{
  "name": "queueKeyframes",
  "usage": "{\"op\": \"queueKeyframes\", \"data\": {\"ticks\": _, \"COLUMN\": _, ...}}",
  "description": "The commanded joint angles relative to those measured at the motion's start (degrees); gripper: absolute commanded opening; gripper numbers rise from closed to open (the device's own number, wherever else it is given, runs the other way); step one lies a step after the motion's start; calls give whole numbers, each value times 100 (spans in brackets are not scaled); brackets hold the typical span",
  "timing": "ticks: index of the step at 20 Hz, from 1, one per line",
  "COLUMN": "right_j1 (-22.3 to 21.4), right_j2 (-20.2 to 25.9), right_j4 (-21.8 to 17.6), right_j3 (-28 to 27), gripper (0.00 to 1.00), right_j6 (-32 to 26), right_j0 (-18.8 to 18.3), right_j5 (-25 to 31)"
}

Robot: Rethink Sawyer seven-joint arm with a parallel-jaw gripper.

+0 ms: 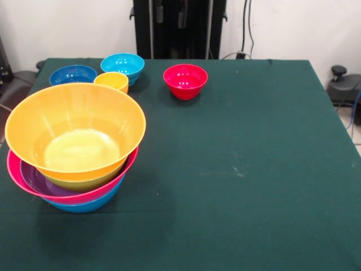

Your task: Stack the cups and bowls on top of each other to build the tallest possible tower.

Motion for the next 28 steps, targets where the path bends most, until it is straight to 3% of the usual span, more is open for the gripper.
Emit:
{"op": "queueKeyframes", "data": {"ticks": 1, "right_j1": 1383, "right_j2": -220, "right_j4": -901, "right_j3": 401, "gripper": 100, "right_j6": 535, "right_j0": 266, "right_j5": -1566}}
{"op": "queueKeyframes", "data": {"ticks": 5, "right_j1": 2042, "right_j2": -527, "right_j4": -842, "right_j3": 160, "gripper": 100, "right_j6": 827, "right_j0": 589, "right_j5": -2270}}
{"op": "queueKeyframes", "data": {"ticks": 13, "right_j1": 2873, "right_j2": -792, "right_j4": -638, "right_j3": -15, "gripper": 100, "right_j6": 876, "right_j0": 766, "right_j5": -3104}}
{"op": "queueKeyframes", "data": {"ticks": 28, "right_j1": 4042, "right_j2": -654, "right_j4": 67, "right_j3": -790, "gripper": 100, "right_j6": 1107, "right_j0": 1226, "right_j5": -3934}}
